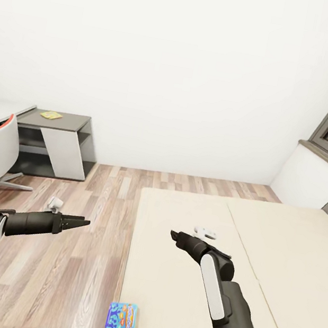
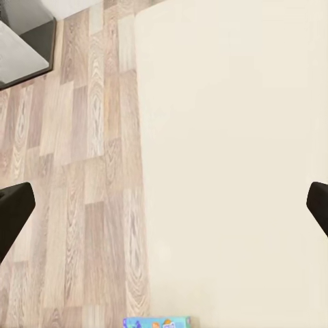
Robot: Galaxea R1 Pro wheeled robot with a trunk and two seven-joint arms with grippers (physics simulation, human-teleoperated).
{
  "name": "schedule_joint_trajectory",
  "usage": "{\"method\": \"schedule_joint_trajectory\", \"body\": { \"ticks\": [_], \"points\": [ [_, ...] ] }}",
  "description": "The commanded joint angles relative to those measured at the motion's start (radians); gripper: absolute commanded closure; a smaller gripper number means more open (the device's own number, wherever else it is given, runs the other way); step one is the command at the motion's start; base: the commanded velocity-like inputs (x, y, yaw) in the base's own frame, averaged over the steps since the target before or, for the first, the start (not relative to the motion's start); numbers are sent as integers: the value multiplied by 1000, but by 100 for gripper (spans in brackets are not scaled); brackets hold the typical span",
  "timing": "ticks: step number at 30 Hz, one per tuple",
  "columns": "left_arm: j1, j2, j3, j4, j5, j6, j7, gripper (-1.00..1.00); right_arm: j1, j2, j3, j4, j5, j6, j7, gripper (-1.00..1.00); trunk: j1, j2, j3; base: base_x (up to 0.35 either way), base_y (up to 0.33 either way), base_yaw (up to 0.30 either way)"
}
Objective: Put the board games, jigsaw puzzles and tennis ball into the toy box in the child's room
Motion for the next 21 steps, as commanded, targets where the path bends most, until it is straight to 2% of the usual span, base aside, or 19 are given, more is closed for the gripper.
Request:
{"method": "schedule_joint_trajectory", "body": {
  "ticks": [1,11,21],
  "points": [
    [-1,0,0,0,1,10,-3,-100,-1,0,1,-1,-10,3,-10,-100,1,-2,0,0,0,-1],
    [-1,0,0,0,1,10,-3,-100,-1,0,1,-1,-10,6,-10,-100,1,-2,16,0,0,12],
    [-1,0,0,0,1,10,-3,-100,-1,0,0,-1,-11,5,-10,-100,1,-2,19,0,0,16]
  ]
}}
